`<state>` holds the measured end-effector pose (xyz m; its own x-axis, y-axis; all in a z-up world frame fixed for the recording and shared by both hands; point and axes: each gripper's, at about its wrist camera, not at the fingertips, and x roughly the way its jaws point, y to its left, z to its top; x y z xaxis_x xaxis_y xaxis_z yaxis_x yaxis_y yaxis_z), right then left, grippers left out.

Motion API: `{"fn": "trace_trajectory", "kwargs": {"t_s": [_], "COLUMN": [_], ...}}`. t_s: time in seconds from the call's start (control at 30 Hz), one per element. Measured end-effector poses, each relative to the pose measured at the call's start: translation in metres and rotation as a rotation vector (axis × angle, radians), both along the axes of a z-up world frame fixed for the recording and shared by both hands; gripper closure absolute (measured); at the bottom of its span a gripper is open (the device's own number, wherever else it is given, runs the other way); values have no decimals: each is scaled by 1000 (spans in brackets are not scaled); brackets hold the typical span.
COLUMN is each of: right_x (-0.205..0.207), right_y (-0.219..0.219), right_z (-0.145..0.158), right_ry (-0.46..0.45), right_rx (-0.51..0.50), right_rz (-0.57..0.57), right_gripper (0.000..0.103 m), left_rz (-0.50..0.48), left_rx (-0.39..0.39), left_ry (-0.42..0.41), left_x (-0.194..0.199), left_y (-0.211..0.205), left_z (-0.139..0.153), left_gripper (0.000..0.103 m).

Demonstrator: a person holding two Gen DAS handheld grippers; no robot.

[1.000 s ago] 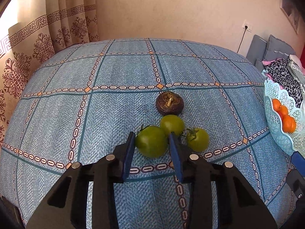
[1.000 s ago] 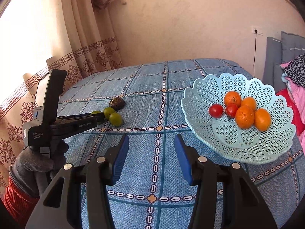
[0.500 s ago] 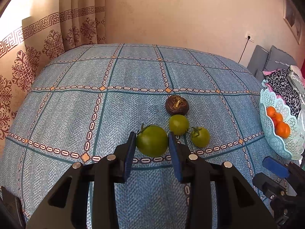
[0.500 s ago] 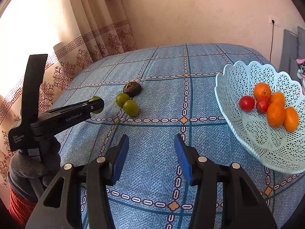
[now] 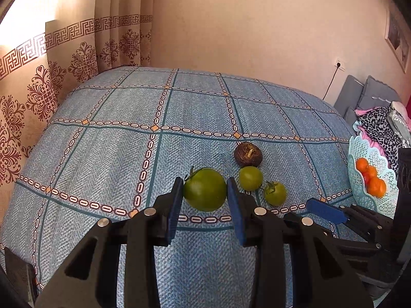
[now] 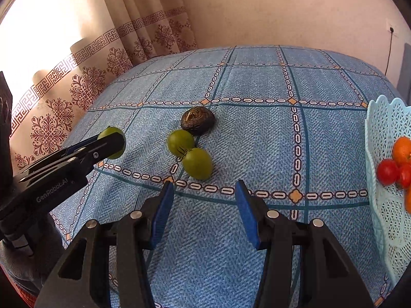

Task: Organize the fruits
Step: 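Grasp the small stemmed green tomato with the right tool while the left tool holds its tomato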

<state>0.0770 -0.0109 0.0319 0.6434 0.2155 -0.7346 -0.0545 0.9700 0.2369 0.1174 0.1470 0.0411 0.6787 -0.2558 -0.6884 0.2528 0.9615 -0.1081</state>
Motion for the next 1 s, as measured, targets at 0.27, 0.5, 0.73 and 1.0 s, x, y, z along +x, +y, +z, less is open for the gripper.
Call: {"fn": "trace_trajectory", "kwargs": {"t_s": [0.27,0.5,0.73,1.0], "right_x": [32,40,28,6], "right_y": [15,19,22,14], "right_z": [-8,-11,-10,-3], "right_ry": [3,0,-13,-24], "right_rx": [-51,-72,-88,-52], "right_rz": [9,3,9,-8], "right_gripper": [58,68,75,75], "left_rz": [13,13,11,-2], "left_rx": [-11,-18,-18,-23], "left_ry": [8,14,18,9], "left_x": [2,3,4,1], "left_y": [4,6,5,4], "left_z": [-1,-1,-2,1], "left_gripper": [68,68,68,67]}}
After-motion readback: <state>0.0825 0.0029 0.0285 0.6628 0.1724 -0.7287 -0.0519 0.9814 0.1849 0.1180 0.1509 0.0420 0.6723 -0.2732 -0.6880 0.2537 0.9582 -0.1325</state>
